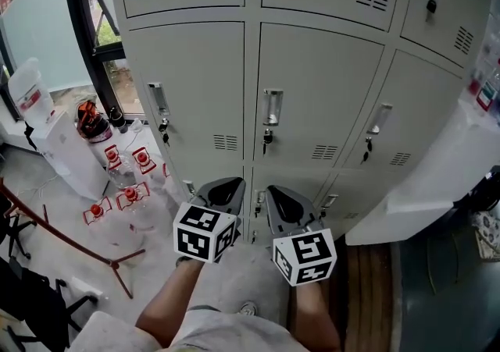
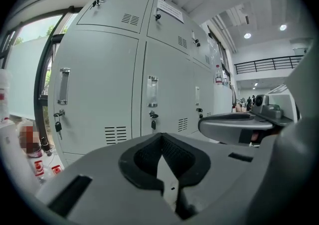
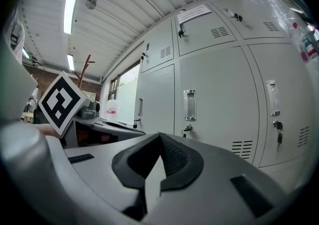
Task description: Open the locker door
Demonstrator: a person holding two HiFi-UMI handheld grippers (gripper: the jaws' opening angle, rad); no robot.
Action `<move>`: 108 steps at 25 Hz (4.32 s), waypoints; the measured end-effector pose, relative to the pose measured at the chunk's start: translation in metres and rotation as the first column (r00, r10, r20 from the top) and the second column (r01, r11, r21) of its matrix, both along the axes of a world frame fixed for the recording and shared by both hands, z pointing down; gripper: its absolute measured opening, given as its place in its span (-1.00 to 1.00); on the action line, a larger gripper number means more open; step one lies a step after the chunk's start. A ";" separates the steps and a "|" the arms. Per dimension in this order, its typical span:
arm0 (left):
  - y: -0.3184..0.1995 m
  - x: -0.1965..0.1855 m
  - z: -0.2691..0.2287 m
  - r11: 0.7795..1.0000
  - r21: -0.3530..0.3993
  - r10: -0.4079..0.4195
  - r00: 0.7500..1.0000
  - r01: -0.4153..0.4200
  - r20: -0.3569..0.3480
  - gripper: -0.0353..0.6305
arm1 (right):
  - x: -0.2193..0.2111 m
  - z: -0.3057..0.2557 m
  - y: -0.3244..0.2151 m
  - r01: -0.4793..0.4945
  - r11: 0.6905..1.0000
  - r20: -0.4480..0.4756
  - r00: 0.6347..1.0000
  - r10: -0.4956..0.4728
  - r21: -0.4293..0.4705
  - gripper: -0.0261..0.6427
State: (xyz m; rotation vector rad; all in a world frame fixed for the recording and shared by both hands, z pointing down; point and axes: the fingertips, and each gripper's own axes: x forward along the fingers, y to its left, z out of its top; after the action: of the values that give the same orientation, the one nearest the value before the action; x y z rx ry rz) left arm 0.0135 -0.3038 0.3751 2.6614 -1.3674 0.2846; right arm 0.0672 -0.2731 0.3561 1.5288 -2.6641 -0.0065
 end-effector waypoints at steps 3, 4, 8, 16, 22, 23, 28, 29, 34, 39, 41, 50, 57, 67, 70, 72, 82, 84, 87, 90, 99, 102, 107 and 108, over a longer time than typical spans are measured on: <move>-0.008 0.003 -0.001 1.000 -0.002 -0.008 1.000 0.008 -0.001 -0.88 | 0.003 -0.003 -0.009 0.012 1.000 0.011 1.000 -0.012 0.004 -0.92; -0.011 0.004 -0.002 1.000 0.002 -0.008 1.000 0.008 -0.001 -0.88 | 0.004 -0.004 -0.013 0.013 1.000 0.016 1.000 -0.013 0.006 -0.92; -0.020 0.004 0.000 1.000 0.004 -0.008 1.000 0.008 0.006 -0.88 | 0.003 -0.006 -0.025 0.014 1.000 0.020 1.000 -0.014 0.012 -0.92; -0.054 0.001 -0.001 0.999 0.011 0.041 0.999 -0.041 -0.002 -0.88 | 0.004 -0.020 -0.059 -0.053 0.997 0.047 0.998 0.050 0.051 -0.92; -0.084 -0.003 -0.010 0.995 0.033 0.097 0.995 -0.097 0.002 -0.88 | 0.000 -0.034 -0.090 -0.110 0.991 0.041 0.993 0.107 0.079 -0.91; -0.089 -0.003 -0.012 0.994 0.036 0.107 0.994 -0.107 -0.001 -0.88 | -0.002 -0.037 -0.095 -0.118 0.989 0.036 0.993 0.115 0.085 -0.91; -0.106 0.002 -0.016 0.984 0.043 0.171 0.985 -0.171 -0.011 -0.88 | -0.008 -0.043 -0.119 -0.148 0.985 0.010 0.989 0.148 0.088 -0.70; -0.109 0.002 -0.016 0.982 0.043 0.183 0.983 -0.182 -0.010 -0.88 | -0.009 -0.043 -0.124 -0.154 0.984 0.005 0.988 0.154 0.086 -0.68; -0.122 -0.001 -0.017 0.973 0.046 0.226 0.974 -0.226 -0.011 -0.88 | -0.012 -0.048 -0.144 -0.202 0.975 -0.016 0.979 0.205 0.091 -0.61; -0.130 -0.004 -0.016 0.963 0.050 0.268 0.963 -0.266 -0.021 -0.88 | -0.011 -0.053 -0.160 -0.235 0.968 -0.015 0.971 0.237 0.087 -0.51; -0.131 -0.005 -0.017 0.958 0.052 0.283 0.959 -0.281 -0.026 -0.88 | -0.013 -0.054 -0.165 -0.235 0.969 -0.001 0.972 0.236 0.079 -0.48; -0.130 -0.008 -0.017 0.928 0.061 0.369 0.929 -0.367 -0.028 -0.88 | -0.020 -0.052 -0.178 -0.275 0.960 0.038 0.961 0.274 0.050 -0.45; -0.122 -0.011 -0.017 0.903 0.062 0.426 0.904 -0.424 -0.026 -0.88 | -0.024 -0.053 -0.182 -0.292 0.956 0.073 0.955 0.289 0.042 -0.44; -0.118 -0.012 -0.017 0.880 0.057 0.475 0.877 -0.472 -0.068 -0.88 | -0.025 -0.054 -0.168 -0.310 0.950 0.070 0.949 0.307 0.038 -0.44; -0.122 -0.012 -0.018 0.879 0.058 0.477 0.874 -0.473 -0.091 -0.88 | -0.025 -0.054 -0.161 -0.308 0.950 0.070 0.950 0.305 0.040 -0.44; -0.123 -0.009 -0.019 0.877 0.056 0.481 0.870 -0.478 -0.110 -0.88 | -0.025 -0.054 -0.154 -0.305 0.951 0.076 0.950 0.301 0.041 -0.44; -0.111 0.013 -0.022 0.869 0.050 0.494 0.858 -0.492 -0.140 -0.88 | -0.011 -0.054 -0.107 -0.291 0.955 0.105 0.953 0.285 0.048 -0.44; -0.105 0.018 -0.023 0.872 0.052 0.489 0.862 -0.487 -0.135 -0.88 | -0.010 -0.054 -0.099 -0.273 0.961 0.103 0.958 0.266 0.054 -0.44; -0.095 0.026 -0.027 0.877 0.057 0.480 0.867 -0.477 -0.131 -0.88 | -0.006 -0.056 -0.083 -0.250 0.966 0.101 0.965 0.243 0.062 -0.44; -0.082 0.037 -0.027 0.880 0.054 0.475 0.872 -0.472 -0.122 -0.88 | 0.003 -0.056 -0.065 -0.239 0.969 0.102 0.967 0.232 0.068 -0.44; -0.035 0.066 -0.023 0.879 0.049 0.477 0.875 -0.474 -0.083 -0.88 | 0.035 -0.056 -0.020 -0.231 0.970 0.133 0.966 0.219 0.080 -0.44; -0.023 0.073 -0.022 0.876 0.049 0.482 0.873 -0.479 -0.072 -0.88 | 0.045 -0.057 -0.010 -0.237 0.968 0.151 0.963 0.223 0.080 -0.44; -0.007 0.088 -0.020 0.869 0.044 0.494 0.867 -0.492 -0.059 -0.88 | 0.060 -0.055 0.003 -0.246 0.966 0.163 0.959 0.232 0.075 -0.44; -0.004 0.091 -0.020 0.867 0.045 0.498 0.866 -0.496 -0.056 -0.88 | 0.062 -0.055 0.005 -0.242 0.967 0.164 0.960 0.227 0.078 -0.44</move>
State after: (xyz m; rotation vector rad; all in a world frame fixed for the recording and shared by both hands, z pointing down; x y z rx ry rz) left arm 0.1049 -0.3082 0.3554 2.9780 -0.6429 0.2232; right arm 0.1294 -0.2681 0.3008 1.9446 -2.6091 -0.0054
